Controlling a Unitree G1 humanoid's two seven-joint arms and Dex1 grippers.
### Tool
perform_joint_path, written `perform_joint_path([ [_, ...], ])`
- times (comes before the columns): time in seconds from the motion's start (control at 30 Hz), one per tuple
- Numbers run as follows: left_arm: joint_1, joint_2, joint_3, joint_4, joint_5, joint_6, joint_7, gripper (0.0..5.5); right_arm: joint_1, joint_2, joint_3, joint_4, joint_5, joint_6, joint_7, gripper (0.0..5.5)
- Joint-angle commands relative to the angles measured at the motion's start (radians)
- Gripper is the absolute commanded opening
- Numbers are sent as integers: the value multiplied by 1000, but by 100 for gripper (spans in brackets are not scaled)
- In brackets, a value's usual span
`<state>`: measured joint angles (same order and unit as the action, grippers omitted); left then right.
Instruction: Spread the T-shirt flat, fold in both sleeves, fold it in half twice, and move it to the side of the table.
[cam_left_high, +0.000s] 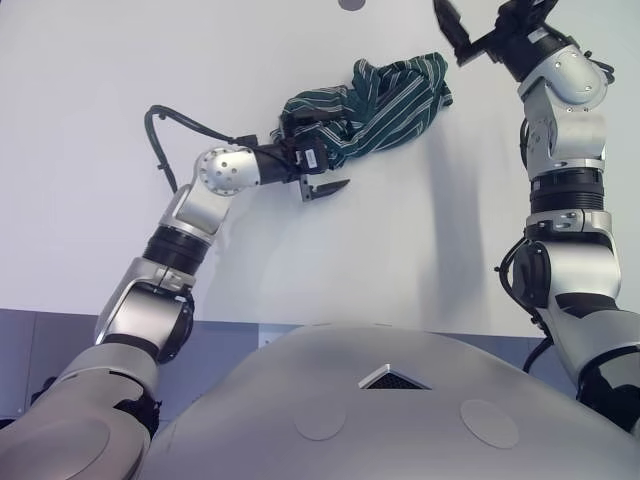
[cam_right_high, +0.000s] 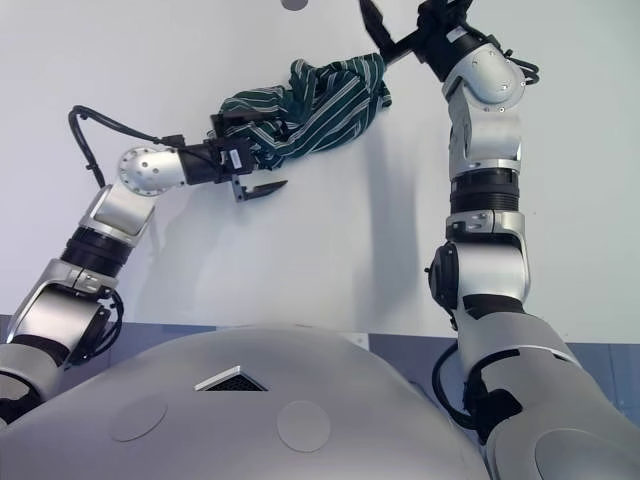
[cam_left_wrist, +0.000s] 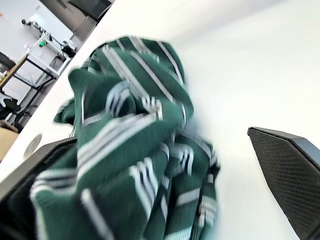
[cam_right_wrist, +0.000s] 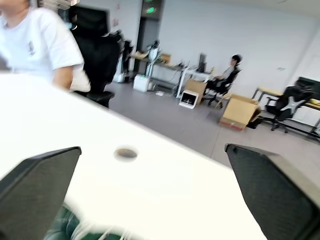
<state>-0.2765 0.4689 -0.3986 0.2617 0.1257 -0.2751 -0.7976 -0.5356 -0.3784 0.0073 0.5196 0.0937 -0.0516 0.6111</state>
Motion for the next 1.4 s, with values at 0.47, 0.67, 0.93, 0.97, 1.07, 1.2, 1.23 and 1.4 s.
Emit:
perform_joint_path([
  [0.47,-199,73,169,425,97,-4,289,540,310,-246,223,-707,312,138,411,536],
  [0.67,-224,10,339,304,-193,102,162,540,139,-176,233,-289,-59,31,85,536],
  [0.93,-266,14,448,225,-320,251,122,540,406,-278,403,-488,24,-31,410,536],
  [0.97,-265,16,452,213,-326,258,113,540,426,-298,343,-659,218,48,453,536],
  [1.07,-233,32,441,143,-351,264,33,540,327,-247,139,-846,589,232,375,536],
  [1.2,-119,41,373,-173,-473,331,-154,540,173,-134,110,-623,435,233,167,536],
  [1.23,-89,45,353,-250,-501,353,-188,540,146,-110,118,-572,388,220,135,536],
  [1.4,-19,61,239,-498,-526,426,-258,540,35,51,435,-221,-40,6,102,536],
])
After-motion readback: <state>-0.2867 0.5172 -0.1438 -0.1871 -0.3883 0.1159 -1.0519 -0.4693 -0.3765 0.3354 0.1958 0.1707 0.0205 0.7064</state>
